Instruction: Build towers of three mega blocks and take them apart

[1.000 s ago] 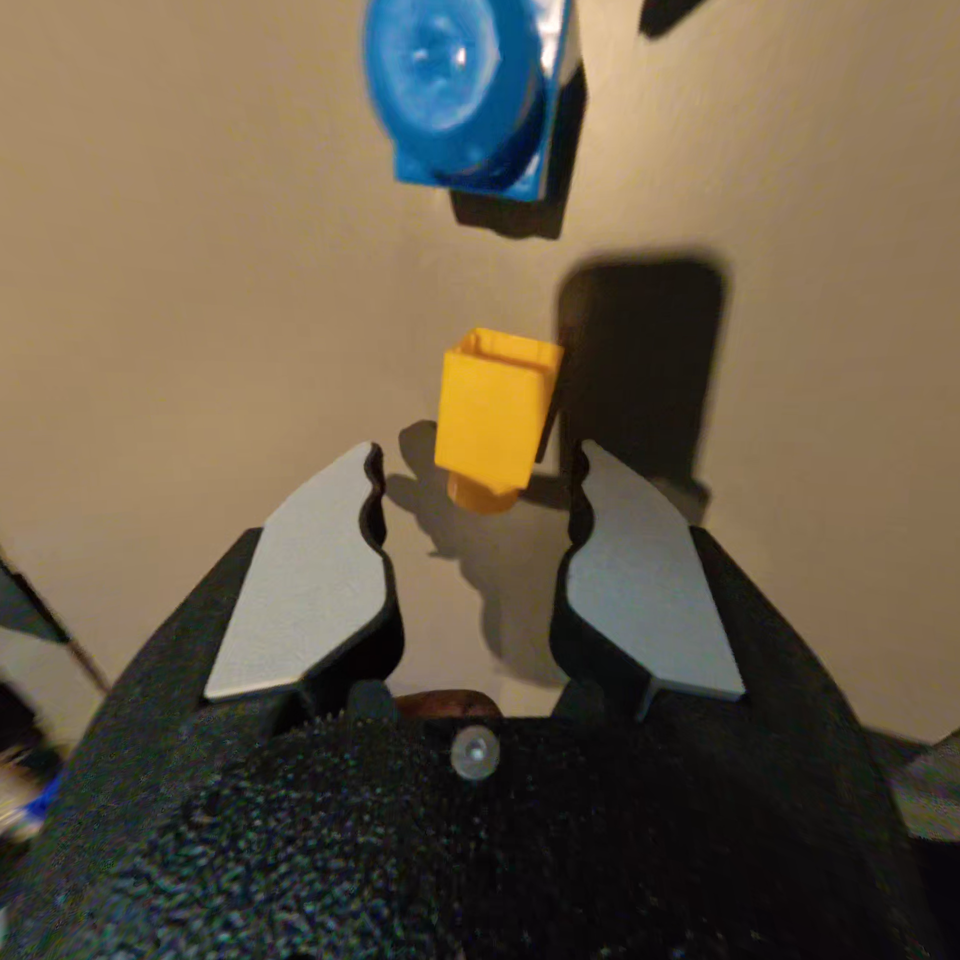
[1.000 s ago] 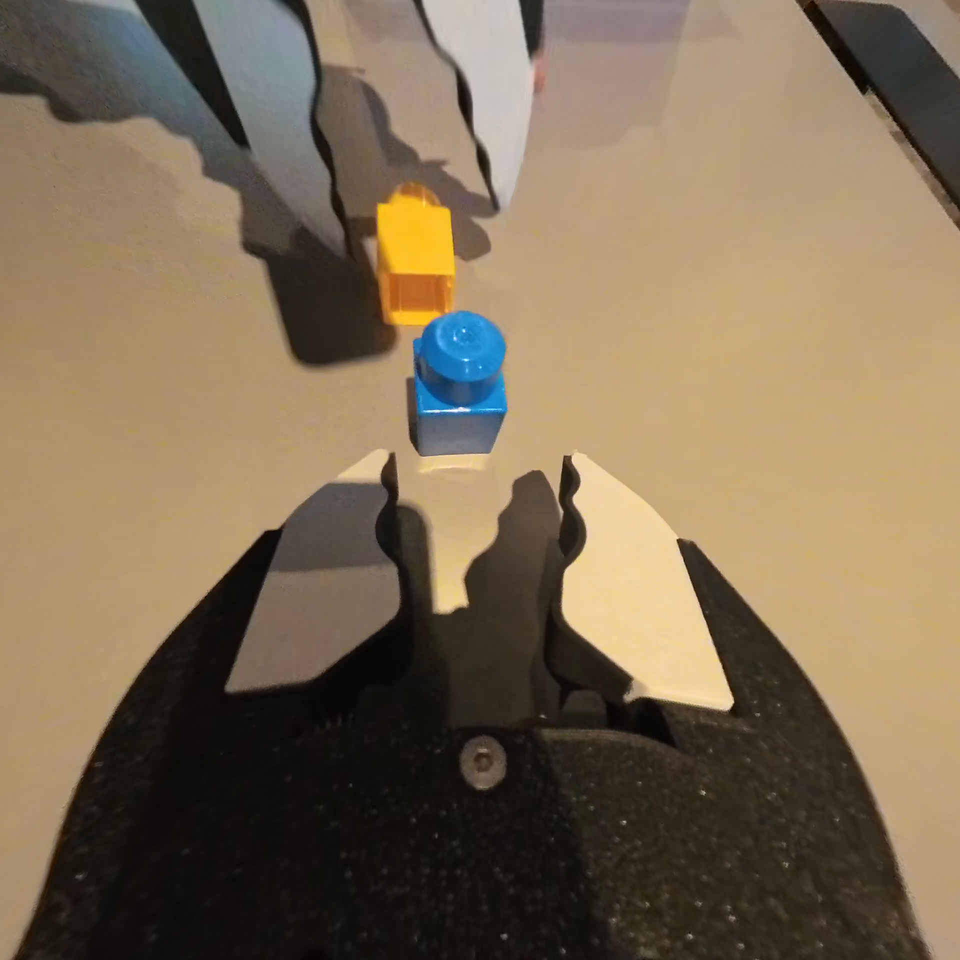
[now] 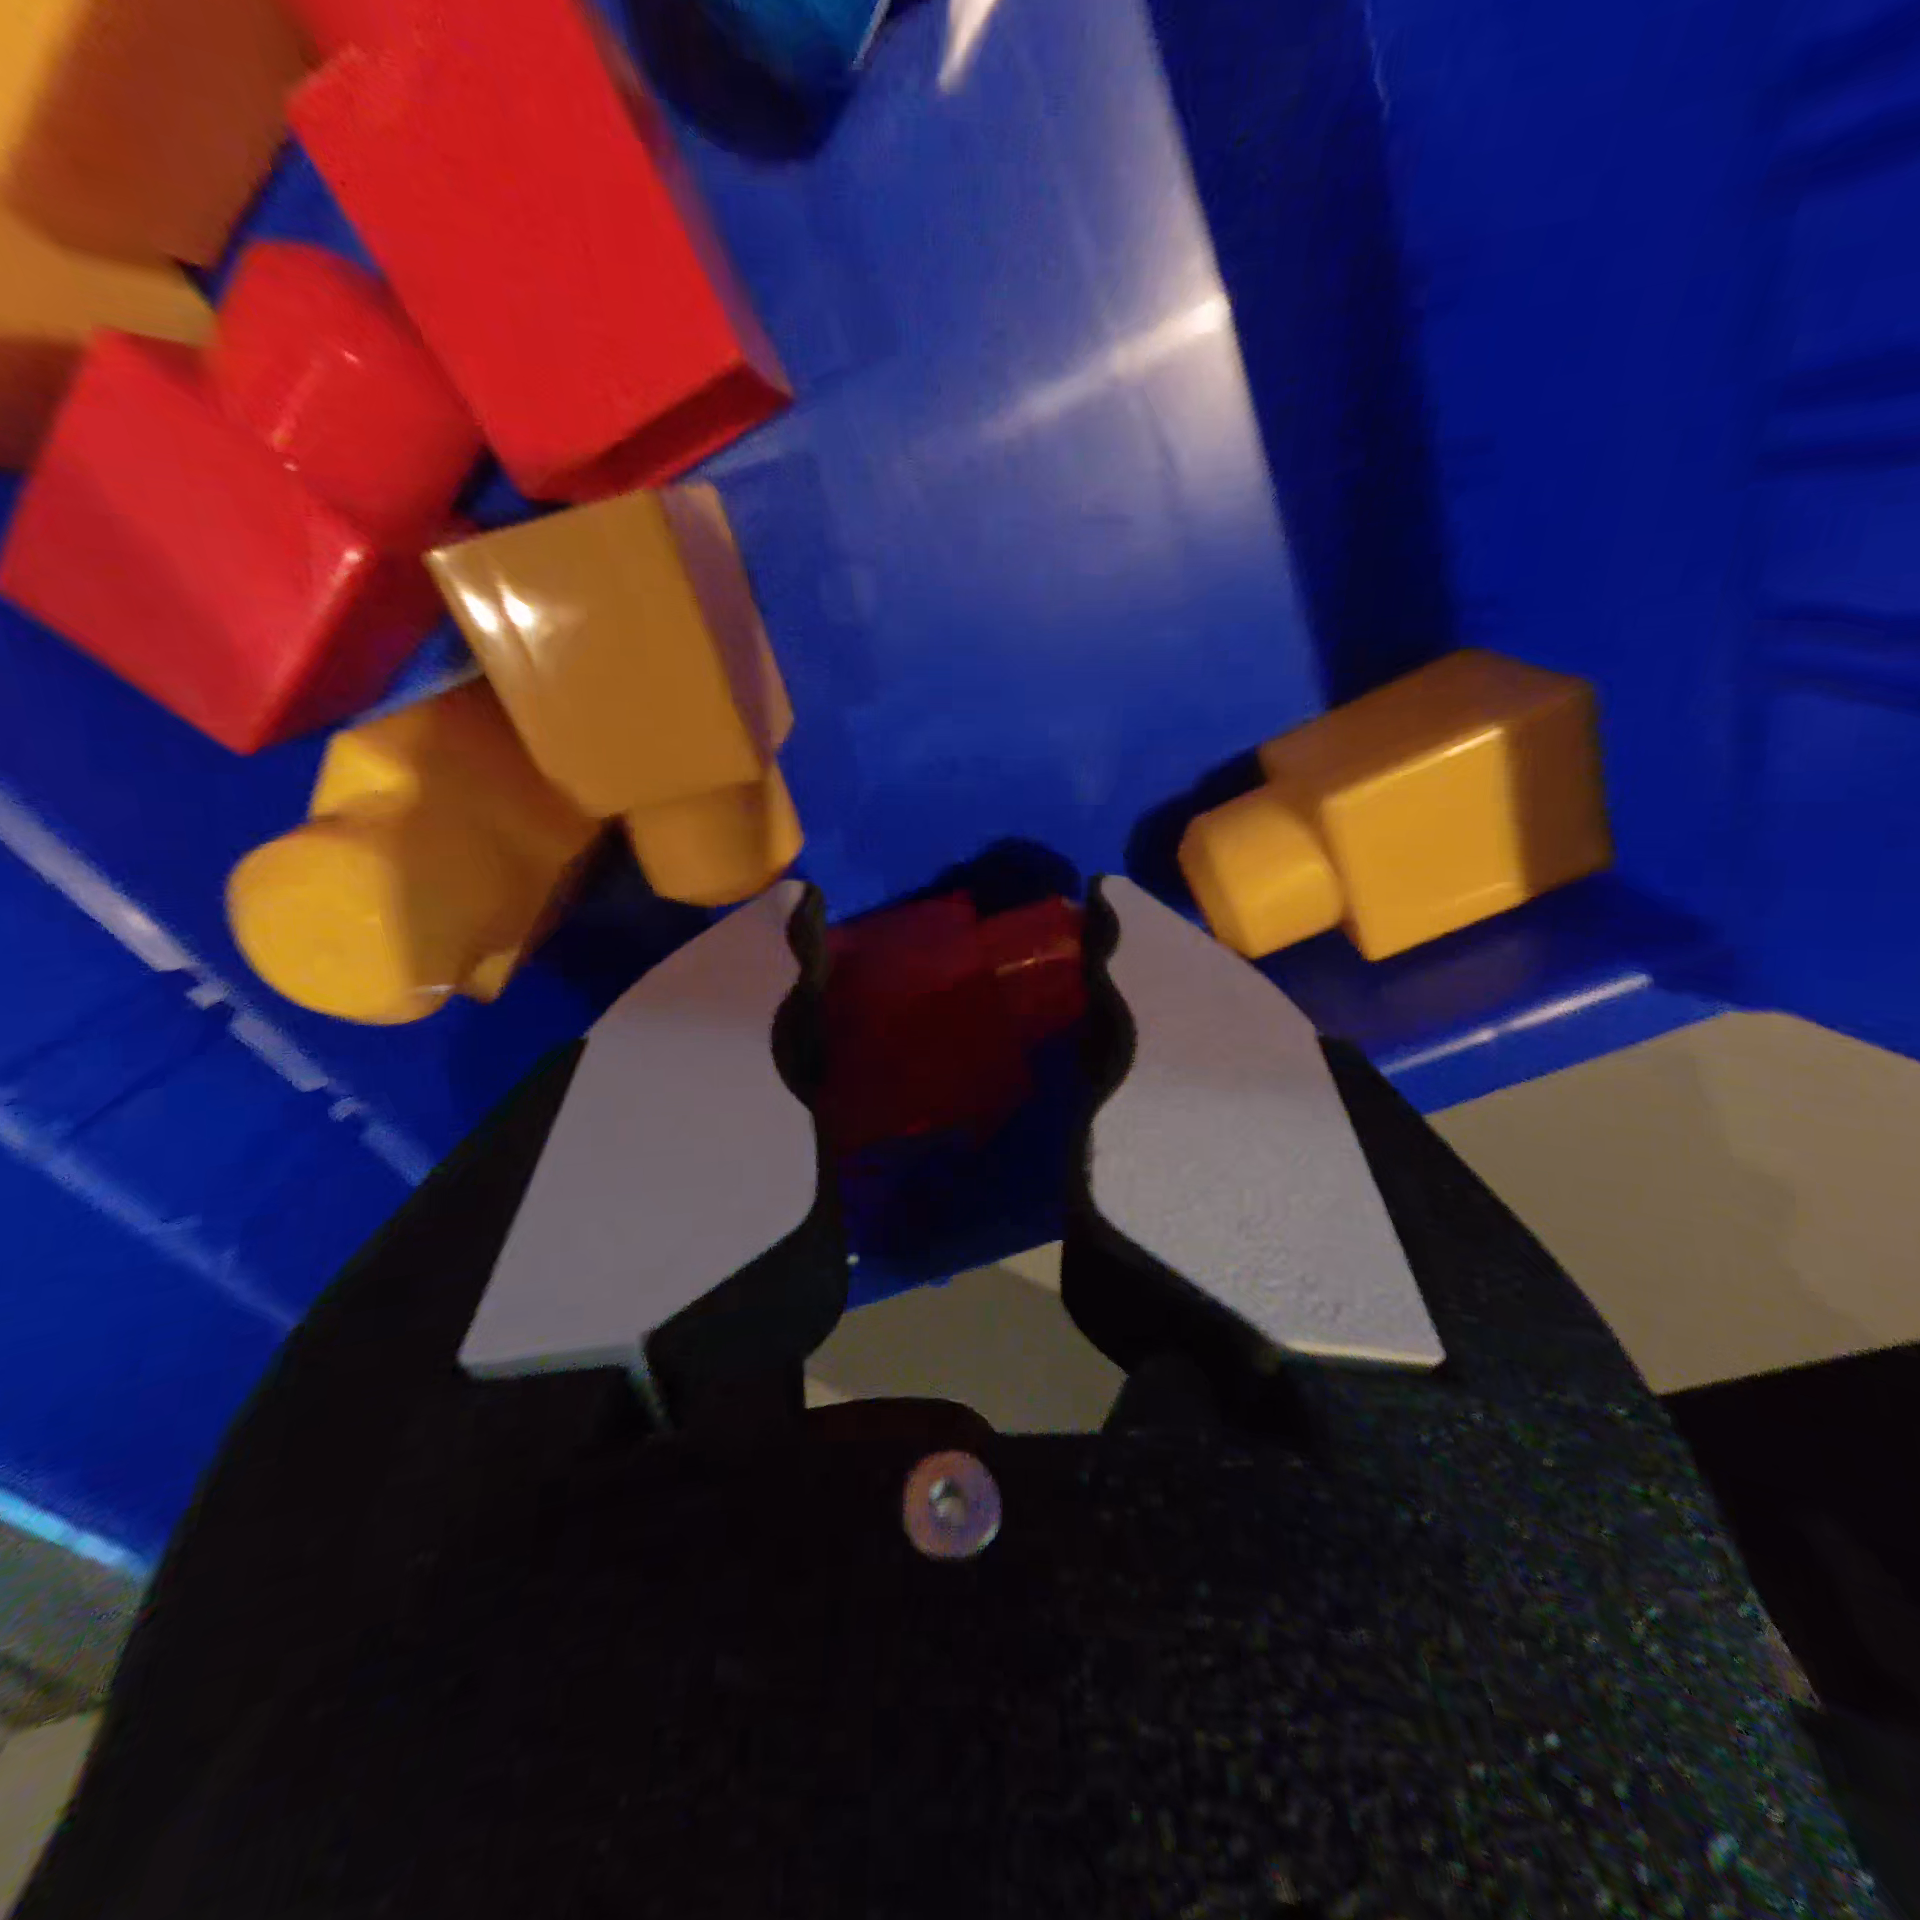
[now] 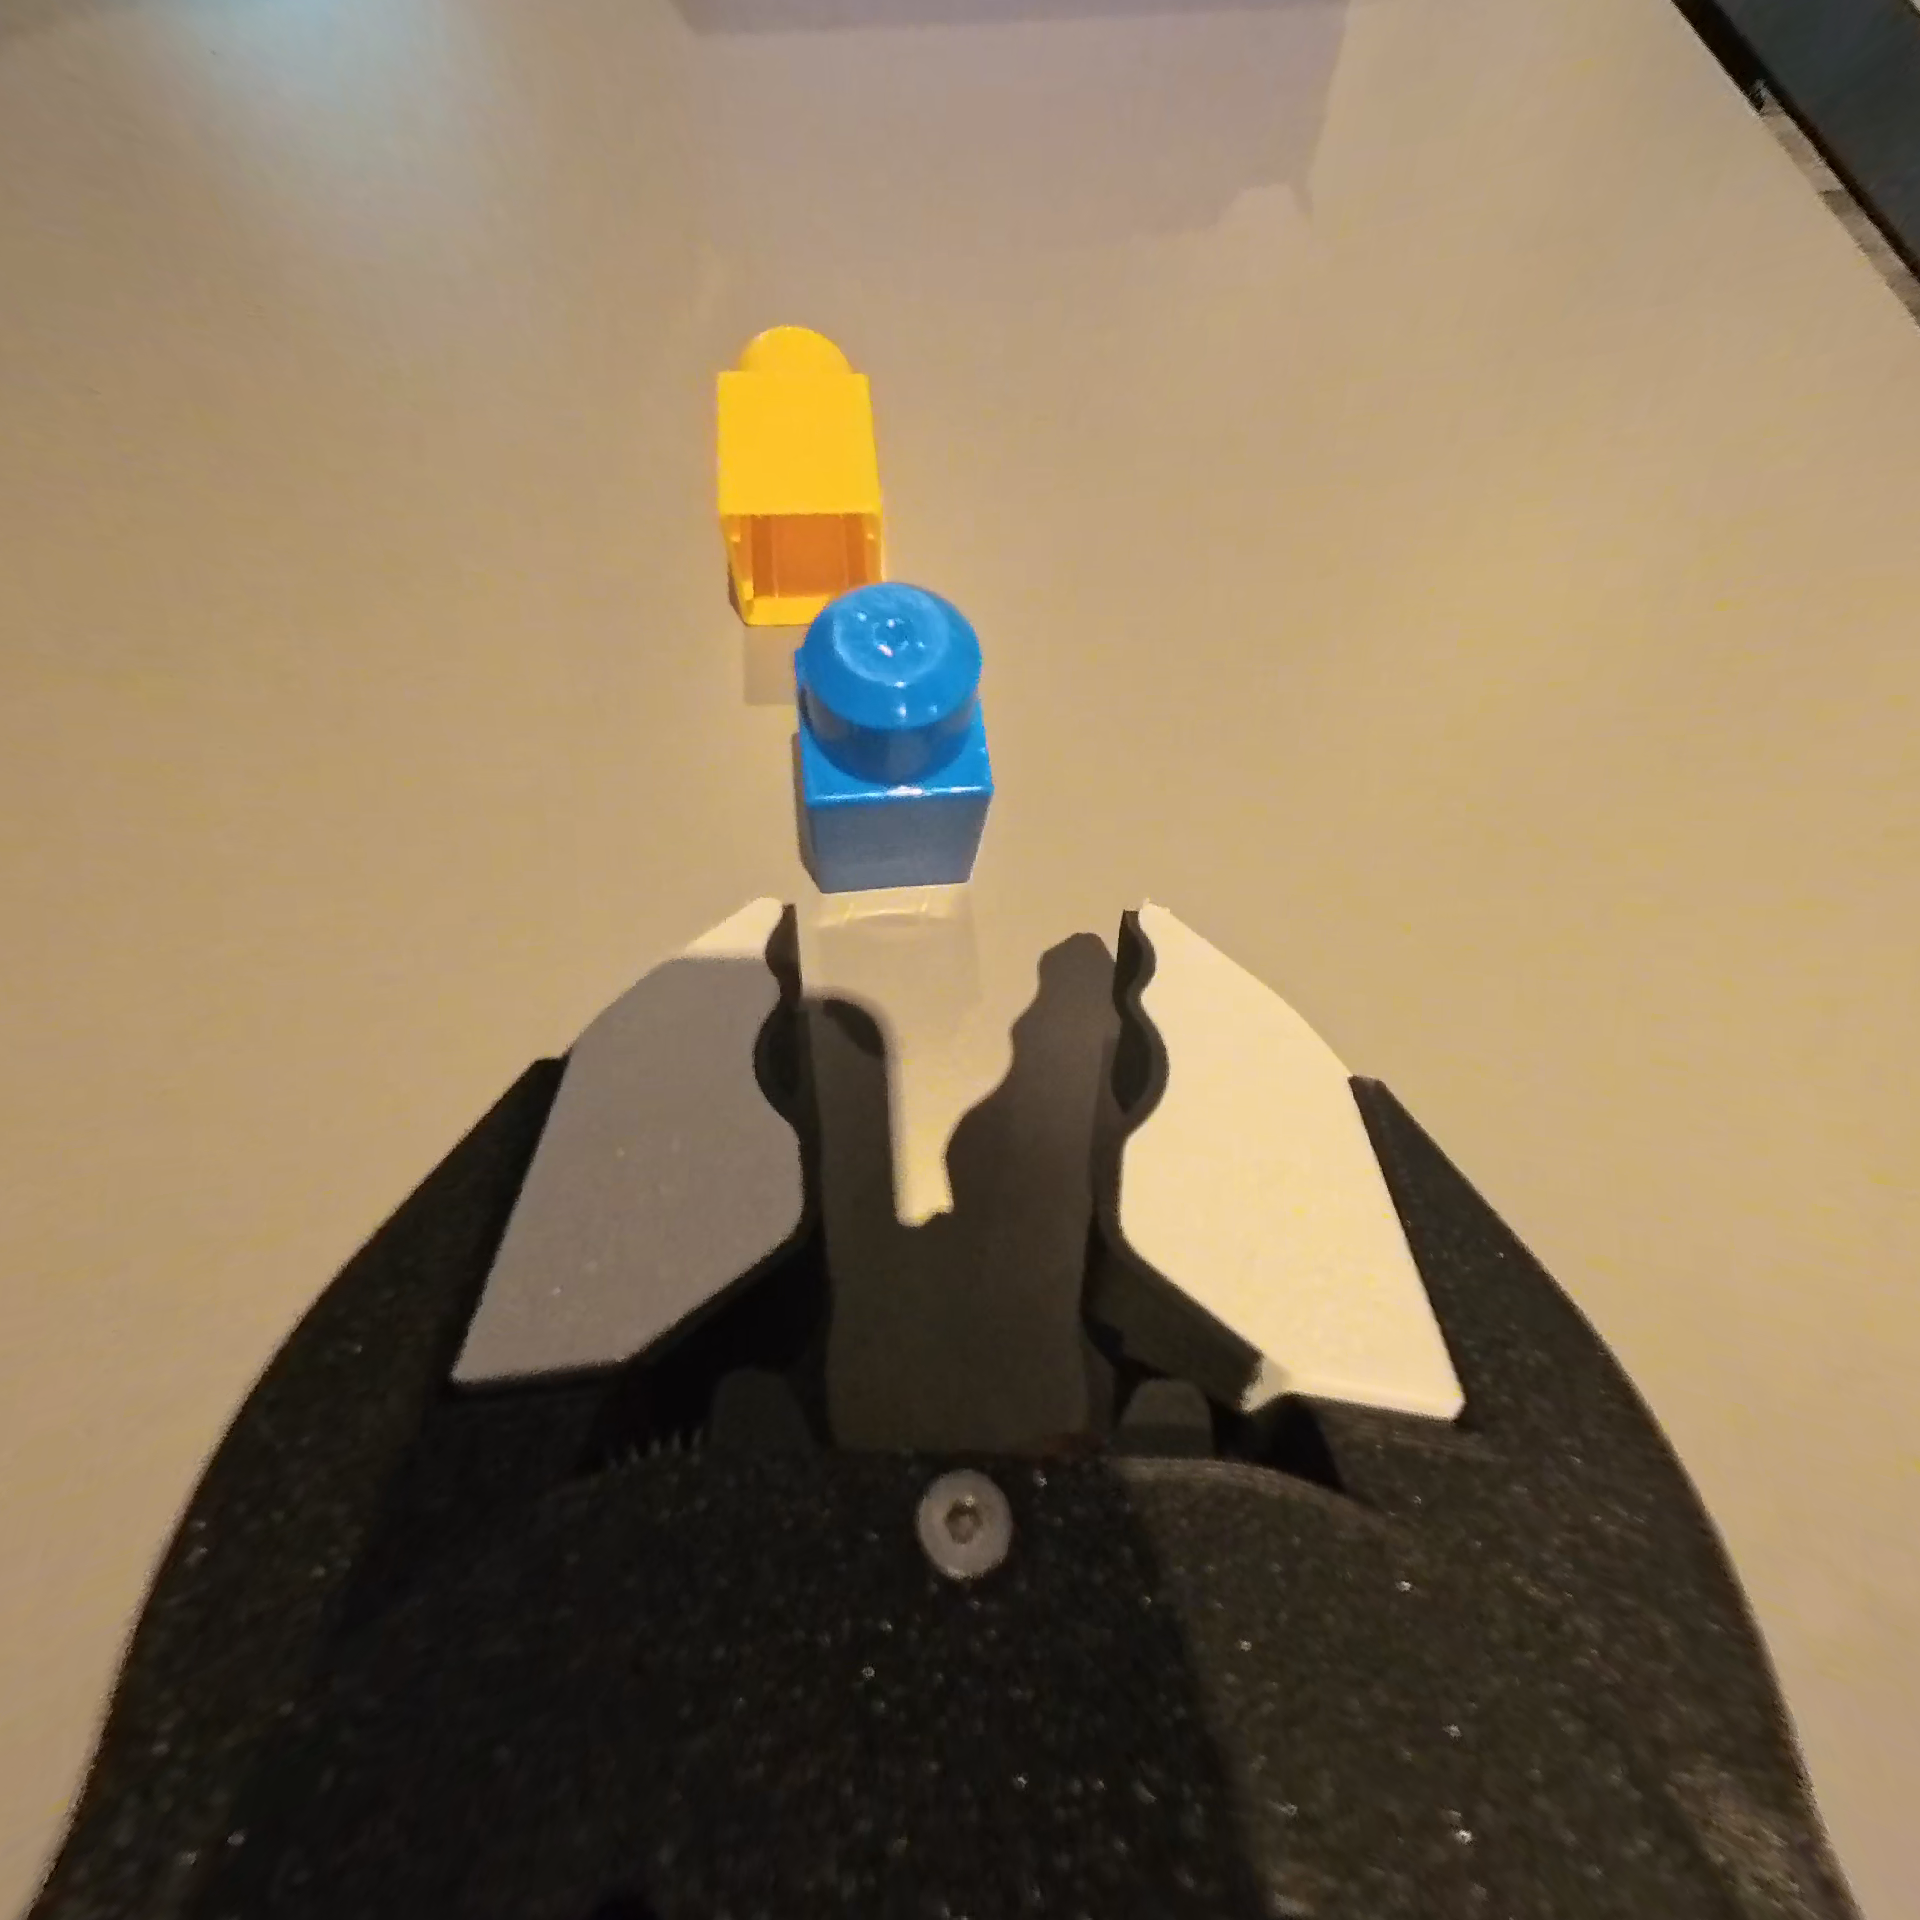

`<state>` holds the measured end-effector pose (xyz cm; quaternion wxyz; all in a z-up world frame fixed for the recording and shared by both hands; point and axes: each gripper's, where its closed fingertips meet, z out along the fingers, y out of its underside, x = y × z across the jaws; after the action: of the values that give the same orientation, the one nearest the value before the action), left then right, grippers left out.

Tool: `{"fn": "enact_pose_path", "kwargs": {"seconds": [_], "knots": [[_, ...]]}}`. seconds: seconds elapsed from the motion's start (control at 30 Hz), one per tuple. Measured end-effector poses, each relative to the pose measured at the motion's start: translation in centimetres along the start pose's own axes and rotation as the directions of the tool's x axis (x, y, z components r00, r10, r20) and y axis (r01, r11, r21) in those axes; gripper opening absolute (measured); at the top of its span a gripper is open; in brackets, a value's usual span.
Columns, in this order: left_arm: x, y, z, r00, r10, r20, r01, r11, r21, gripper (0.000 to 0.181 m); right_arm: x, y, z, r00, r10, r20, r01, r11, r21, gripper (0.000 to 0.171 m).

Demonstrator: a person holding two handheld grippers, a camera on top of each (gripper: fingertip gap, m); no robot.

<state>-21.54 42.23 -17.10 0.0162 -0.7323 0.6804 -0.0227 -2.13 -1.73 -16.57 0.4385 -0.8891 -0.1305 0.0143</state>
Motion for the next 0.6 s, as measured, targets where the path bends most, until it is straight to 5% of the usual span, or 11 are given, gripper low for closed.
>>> {"fn": "enact_pose_path", "kwargs": {"seconds": [0.03, 0.3, 0.6], "knots": [[-0.4, -0.1, -0.3, 0.999, -0.003, 0.044, 0.003, 1.0, -0.004, 0.054, 0.0, 0.0, 0.0, 1.0, -0.003, -0.002, 0.003, 1.0, -0.001, 0.059], [-1.8, 0.1, -3.2, 0.986, -0.024, 0.165, 0.023, 1.0, 0.012, 0.058, 0.0, 0.1, 0.1, 1.0, -0.005, -0.004, 0.005, 1.0, -0.011, 0.059], [-0.2, 0.5, 0.2, 0.998, -0.059, 0.003, 0.059, 0.997, -0.052, 0.044, 0.0, 0.2, 0.1, 1.0, -0.007, -0.005, 0.007, 1.0, -0.015, 0.058]]}}
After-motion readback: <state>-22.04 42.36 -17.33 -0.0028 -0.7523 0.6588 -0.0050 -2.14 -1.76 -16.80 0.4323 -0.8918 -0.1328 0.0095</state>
